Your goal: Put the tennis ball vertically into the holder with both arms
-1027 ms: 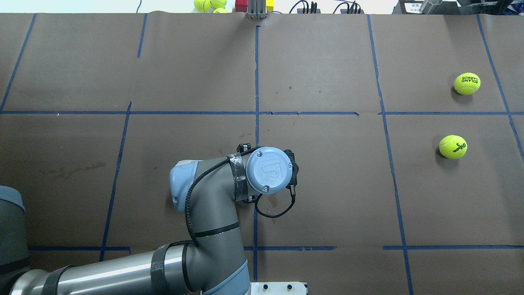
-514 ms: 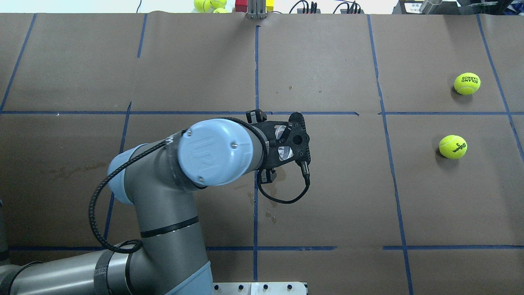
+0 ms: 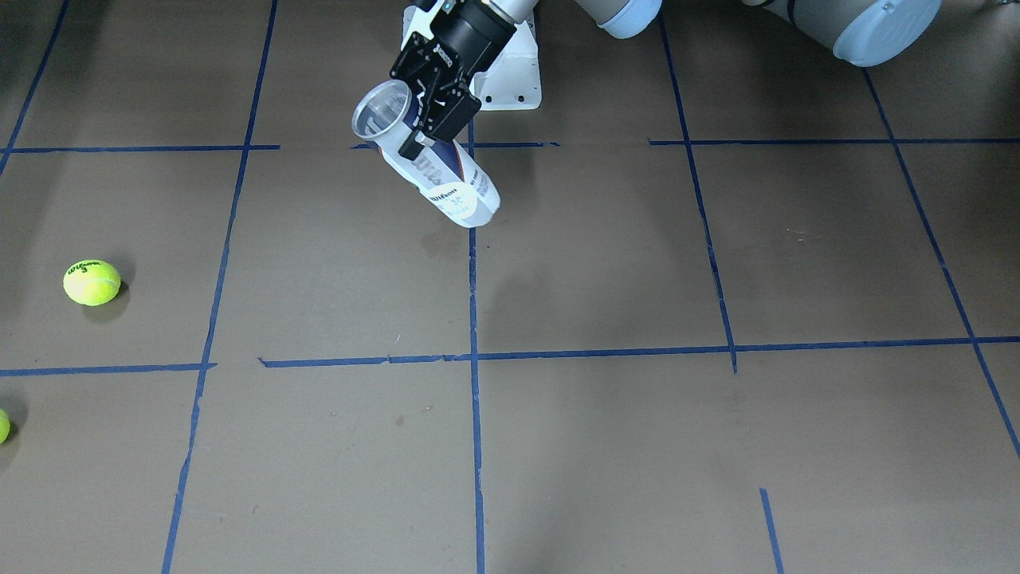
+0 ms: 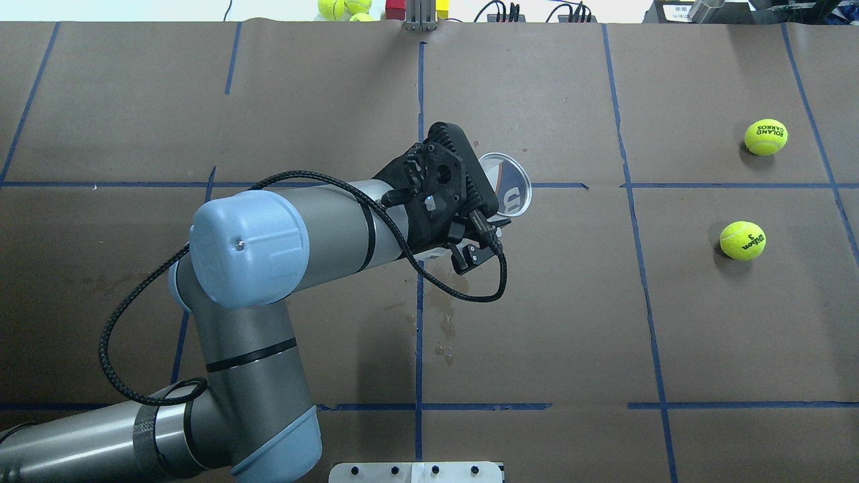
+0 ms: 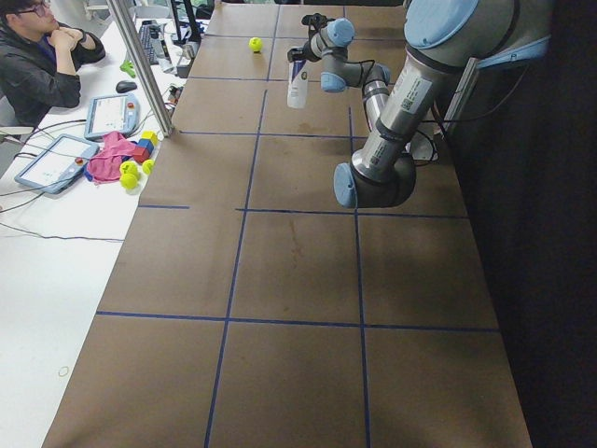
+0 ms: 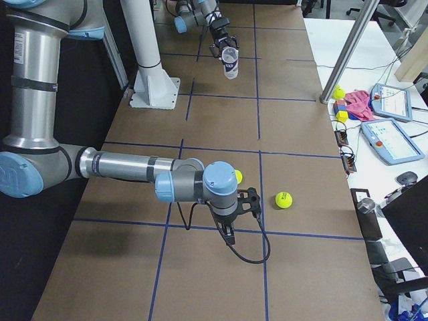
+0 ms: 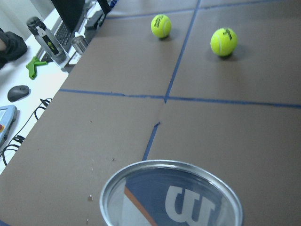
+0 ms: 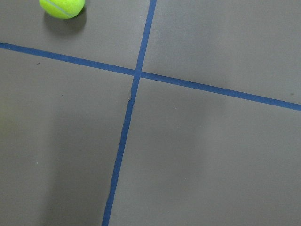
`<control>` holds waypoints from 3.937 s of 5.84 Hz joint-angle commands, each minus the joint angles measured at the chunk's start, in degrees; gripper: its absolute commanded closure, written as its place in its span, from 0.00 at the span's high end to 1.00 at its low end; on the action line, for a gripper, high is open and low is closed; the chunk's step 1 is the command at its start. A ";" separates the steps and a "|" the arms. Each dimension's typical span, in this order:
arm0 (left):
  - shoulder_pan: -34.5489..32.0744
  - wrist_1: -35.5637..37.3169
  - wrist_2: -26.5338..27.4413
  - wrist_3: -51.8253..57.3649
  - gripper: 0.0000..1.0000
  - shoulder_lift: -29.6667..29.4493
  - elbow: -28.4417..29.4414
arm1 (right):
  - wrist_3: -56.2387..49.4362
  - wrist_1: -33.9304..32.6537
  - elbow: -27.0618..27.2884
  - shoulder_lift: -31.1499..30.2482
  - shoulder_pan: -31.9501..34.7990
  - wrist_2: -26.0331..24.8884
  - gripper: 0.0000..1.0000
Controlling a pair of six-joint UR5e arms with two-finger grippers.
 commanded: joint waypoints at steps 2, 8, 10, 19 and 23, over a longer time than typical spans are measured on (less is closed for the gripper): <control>-0.68 -23.39 0.33 -18.00 0.69 6.40 6.61 | 0.00 0.00 0.00 0.10 0.00 0.00 1.00; -7.46 -52.34 -1.78 -16.56 0.68 6.96 29.36 | 0.00 0.00 0.00 0.62 0.00 0.00 1.00; -4.40 -51.38 -1.61 -16.91 0.68 6.78 29.65 | 0.00 0.00 0.00 0.62 0.00 0.00 1.00; -3.41 -51.11 -1.34 -16.30 0.85 7.39 30.09 | 0.00 0.00 -0.53 0.62 0.00 0.00 1.00; -3.15 -51.20 -1.60 -12.10 0.85 7.66 30.09 | 0.18 0.26 0.26 0.62 0.00 0.00 1.00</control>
